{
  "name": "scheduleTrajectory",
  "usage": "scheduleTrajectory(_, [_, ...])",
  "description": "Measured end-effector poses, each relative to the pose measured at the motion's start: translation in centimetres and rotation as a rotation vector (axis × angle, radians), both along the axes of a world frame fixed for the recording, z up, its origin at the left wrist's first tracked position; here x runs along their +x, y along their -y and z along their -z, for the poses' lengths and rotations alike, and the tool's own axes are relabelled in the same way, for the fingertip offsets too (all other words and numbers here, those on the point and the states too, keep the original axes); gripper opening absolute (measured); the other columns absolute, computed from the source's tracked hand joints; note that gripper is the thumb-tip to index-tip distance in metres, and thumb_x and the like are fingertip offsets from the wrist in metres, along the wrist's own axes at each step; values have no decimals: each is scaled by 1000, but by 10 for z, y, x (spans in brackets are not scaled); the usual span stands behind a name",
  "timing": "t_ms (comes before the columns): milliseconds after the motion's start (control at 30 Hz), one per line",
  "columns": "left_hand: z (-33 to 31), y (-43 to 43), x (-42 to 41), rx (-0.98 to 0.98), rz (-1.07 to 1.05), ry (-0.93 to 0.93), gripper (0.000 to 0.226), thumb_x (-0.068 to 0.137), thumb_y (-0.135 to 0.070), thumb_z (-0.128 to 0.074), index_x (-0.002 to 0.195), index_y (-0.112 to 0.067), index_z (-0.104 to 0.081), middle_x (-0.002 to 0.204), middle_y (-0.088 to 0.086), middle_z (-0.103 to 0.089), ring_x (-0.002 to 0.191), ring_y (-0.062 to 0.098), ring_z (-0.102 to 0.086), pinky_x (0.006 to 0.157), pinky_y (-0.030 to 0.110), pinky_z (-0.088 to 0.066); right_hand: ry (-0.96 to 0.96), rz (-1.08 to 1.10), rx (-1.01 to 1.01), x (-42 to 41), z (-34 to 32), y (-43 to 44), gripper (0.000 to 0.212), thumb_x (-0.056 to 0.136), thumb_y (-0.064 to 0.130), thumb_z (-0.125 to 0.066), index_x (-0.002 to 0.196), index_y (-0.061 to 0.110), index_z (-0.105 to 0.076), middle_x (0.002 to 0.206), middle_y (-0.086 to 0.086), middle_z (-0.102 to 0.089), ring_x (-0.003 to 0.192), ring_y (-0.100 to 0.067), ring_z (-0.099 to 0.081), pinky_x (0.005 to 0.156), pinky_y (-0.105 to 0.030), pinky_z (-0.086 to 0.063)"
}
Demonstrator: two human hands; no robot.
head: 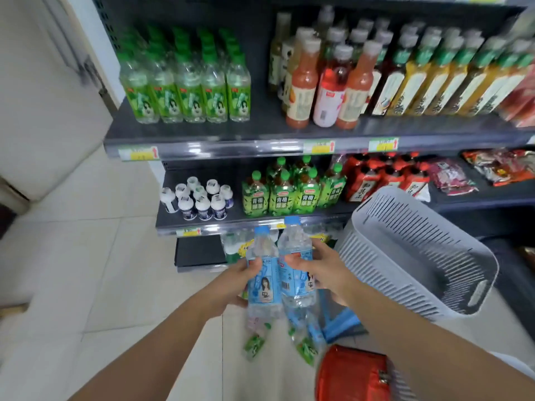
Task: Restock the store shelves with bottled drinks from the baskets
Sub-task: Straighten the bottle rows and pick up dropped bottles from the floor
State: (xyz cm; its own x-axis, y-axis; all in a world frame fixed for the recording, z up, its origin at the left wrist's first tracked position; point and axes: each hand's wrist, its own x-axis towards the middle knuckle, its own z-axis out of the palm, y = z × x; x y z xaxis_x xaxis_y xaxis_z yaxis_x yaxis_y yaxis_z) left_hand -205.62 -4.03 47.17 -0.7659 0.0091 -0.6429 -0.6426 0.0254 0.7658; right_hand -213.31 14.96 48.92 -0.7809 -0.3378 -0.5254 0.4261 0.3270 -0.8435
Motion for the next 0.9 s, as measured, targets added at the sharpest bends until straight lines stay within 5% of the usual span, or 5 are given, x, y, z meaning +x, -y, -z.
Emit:
scheduleTrajectory(267, [-116, 13, -32, -67, -16, -223, 42, 88, -36, -65, 126, -30, -48, 113, 1, -66, 93, 24, -70, 67, 41, -60, -211, 89, 4, -26, -109, 5, 53, 62, 30, -90, 106, 21, -62, 99, 1, -74, 87, -16, -72, 76, -36, -57])
scheduleTrajectory(467, [-195, 2, -76, -128, -58, -378, 40, 85, -34, -70, 120, -30, -51, 112, 1, -66, 85, 18, -69, 71, 43, -60, -399, 64, -26, -65, -184, -8, 51, 62, 30, -91, 103, 21, -63, 95, 4, -74, 85, -11, -71, 71, -29, -59])
scheduleTrajectory(667, [-271, -17, -123, -198, -75, -545, 39, 83, -38, -71, 117, -33, -53, 112, 0, -66, 88, 19, -71, 73, 42, -60, -635, 53, -15, -112, -261, -27, 47, 59, 39, -90, 98, 28, -66, 94, 9, -71, 88, -10, -68, 79, -34, -57])
scheduleTrajectory(900, [-340, -32, -163, -244, -88, -682, 41, 84, -34, -71, 121, -28, -54, 105, 4, -67, 86, 24, -71, 74, 45, -60, -756, 113, -81, -150, -323, -38, 41, 60, 27, -91, 97, 24, -72, 92, 8, -75, 88, -11, -71, 83, -39, -58])
